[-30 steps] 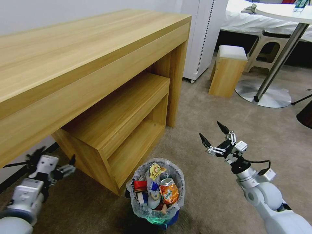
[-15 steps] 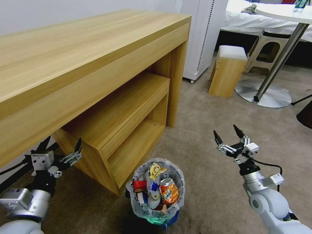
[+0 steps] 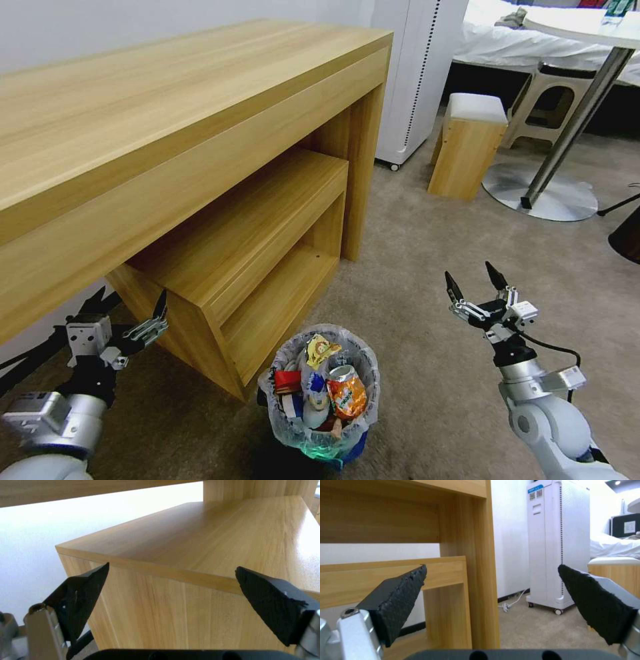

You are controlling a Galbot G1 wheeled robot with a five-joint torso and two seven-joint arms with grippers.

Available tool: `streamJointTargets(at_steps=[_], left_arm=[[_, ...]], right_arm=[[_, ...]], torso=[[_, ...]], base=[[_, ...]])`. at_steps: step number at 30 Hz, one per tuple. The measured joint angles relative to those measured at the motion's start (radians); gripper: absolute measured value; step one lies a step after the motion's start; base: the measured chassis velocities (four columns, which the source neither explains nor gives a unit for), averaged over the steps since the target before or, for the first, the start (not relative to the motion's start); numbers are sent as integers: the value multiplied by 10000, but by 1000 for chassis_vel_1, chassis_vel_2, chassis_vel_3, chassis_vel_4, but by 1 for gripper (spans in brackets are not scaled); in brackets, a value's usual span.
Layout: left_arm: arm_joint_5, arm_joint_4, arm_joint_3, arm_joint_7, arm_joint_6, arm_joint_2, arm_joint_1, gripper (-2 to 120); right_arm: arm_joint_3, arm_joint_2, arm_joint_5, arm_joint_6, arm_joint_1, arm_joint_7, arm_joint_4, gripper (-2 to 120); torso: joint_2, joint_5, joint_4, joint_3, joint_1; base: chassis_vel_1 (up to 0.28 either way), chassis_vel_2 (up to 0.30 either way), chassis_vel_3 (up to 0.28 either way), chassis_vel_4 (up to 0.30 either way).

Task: Pick up the trash bin and place the garbage on the floor into it.

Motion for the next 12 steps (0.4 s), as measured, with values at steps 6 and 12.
streamJointTargets(at_steps=[6, 12], left_arm=[[-8, -9, -2, -6, 22, 17, 1, 100], [-13, -17, -2, -13, 30, 24, 5, 100]], right_arm=[[-4, -6, 6, 5, 5, -5, -2, 100], [-9, -9, 10, 6, 7, -9, -2, 100]], torso=[[0, 0, 0, 0, 0], [0, 0, 0, 0, 0]], base=[[0, 0, 0, 0], [0, 0, 0, 0]])
